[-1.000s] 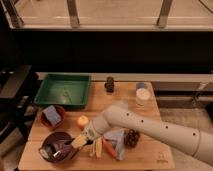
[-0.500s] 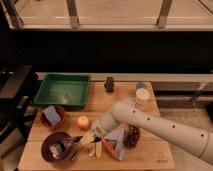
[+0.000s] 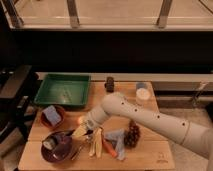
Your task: Wipe purple bowl with brush
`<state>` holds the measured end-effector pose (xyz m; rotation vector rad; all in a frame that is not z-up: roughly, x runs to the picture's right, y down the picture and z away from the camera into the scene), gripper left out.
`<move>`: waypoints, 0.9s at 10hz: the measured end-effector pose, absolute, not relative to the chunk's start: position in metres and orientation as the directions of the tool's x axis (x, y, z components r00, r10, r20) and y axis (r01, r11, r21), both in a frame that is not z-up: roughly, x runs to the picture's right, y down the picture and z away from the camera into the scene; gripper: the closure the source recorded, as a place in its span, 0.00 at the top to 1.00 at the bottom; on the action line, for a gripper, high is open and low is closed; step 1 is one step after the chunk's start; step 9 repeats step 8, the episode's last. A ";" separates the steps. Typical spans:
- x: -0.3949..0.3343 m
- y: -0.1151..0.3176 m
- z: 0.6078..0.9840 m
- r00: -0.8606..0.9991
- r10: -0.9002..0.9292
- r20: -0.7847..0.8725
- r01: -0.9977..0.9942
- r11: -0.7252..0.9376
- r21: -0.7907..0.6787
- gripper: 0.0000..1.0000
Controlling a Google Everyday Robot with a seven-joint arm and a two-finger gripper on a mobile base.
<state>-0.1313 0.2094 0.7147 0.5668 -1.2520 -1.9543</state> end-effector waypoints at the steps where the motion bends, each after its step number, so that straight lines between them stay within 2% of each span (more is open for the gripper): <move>1: -0.136 0.213 0.711 -0.628 -0.778 0.016 0.332 -0.249 0.910 0.00; 5: -0.120 0.236 0.690 -0.613 -0.788 0.056 0.355 -0.211 0.911 0.00; 9: -0.098 0.221 0.699 -0.583 -0.811 0.057 0.379 -0.209 0.902 0.03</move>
